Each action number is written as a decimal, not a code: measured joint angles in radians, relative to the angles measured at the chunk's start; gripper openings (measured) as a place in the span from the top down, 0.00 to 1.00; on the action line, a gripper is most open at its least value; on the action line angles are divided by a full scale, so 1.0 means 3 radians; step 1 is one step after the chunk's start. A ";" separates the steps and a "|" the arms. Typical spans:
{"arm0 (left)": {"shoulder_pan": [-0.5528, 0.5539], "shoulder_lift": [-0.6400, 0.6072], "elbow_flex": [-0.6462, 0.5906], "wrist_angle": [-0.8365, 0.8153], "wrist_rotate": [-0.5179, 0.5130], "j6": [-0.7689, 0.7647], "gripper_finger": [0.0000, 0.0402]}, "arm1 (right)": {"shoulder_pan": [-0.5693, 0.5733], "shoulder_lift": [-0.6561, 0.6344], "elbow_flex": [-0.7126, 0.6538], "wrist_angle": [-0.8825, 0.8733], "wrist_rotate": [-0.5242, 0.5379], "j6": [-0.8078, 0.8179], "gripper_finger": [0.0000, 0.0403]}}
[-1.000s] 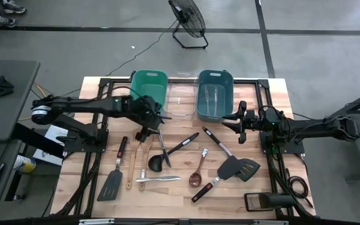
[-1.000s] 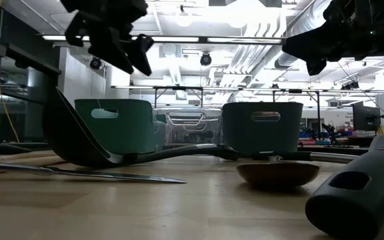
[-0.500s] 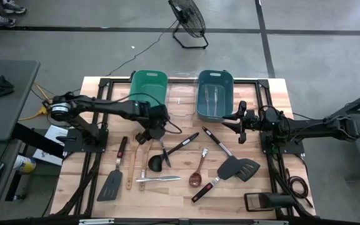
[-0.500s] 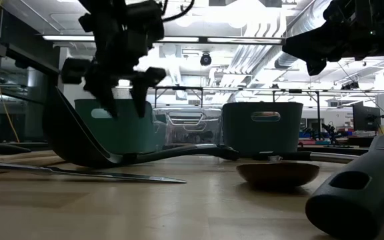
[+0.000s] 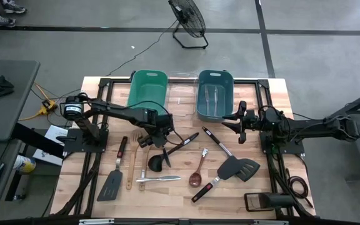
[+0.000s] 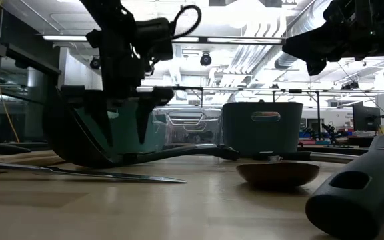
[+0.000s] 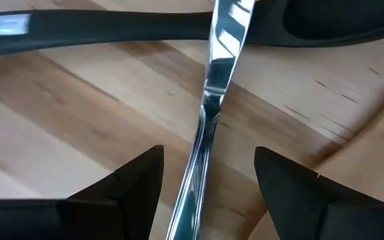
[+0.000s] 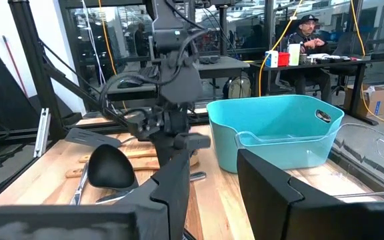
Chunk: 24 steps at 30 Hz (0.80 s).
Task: Pick & Place Kitchen Items
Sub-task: Put the silver table knife into the blue bin
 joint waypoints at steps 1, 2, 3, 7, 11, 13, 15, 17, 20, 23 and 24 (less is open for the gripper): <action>-0.0007 0.0033 0.0001 0.0039 0.0000 0.0024 0.43 | 0.0001 0.0000 0.0000 -0.0004 -0.0001 0.0000 0.71; -0.0024 0.0060 0.0000 0.0077 -0.0003 0.0039 0.43 | 0.0000 0.0000 0.0000 -0.0007 -0.0001 0.0000 0.71; -0.0025 0.0081 0.0000 0.0099 -0.0019 0.0041 0.43 | 0.0000 0.0000 -0.0001 -0.0007 0.0000 0.0000 0.71; -0.0025 0.0173 0.0053 0.0146 -0.0055 0.0067 0.43 | 0.0000 0.0000 0.0000 -0.0007 0.0000 0.0000 0.71; -0.0024 0.0283 0.0165 0.0131 -0.0056 0.0067 0.43 | 0.0000 0.0000 0.0000 -0.0014 0.0000 0.0000 0.71; -0.0025 0.0365 0.0219 0.0055 -0.0055 0.0068 0.43 | 0.0001 0.0000 -0.0001 -0.0017 -0.0001 0.0000 0.71; -0.0024 0.0414 0.0279 -0.0019 -0.0056 0.0068 0.43 | 0.0000 0.0000 -0.0001 -0.0016 0.0000 0.0000 0.71; -0.0024 0.0470 0.0328 -0.0086 -0.0045 0.0070 0.43 | 0.0001 0.0000 0.0000 -0.0017 0.0000 0.0000 0.71; -0.0022 0.0536 0.0387 -0.0165 -0.0041 0.0073 0.43 | 0.0001 0.0000 0.0000 -0.0017 -0.0001 0.0000 0.71; -0.0024 0.0579 0.0434 -0.0239 -0.0041 0.0071 0.46 | 0.0001 0.0000 -0.0001 -0.0018 -0.0001 0.0000 0.71; -0.0025 0.0588 0.0440 -0.0260 -0.0040 0.0067 0.48 | 0.0001 0.0000 0.0000 -0.0018 0.0000 0.0000 0.71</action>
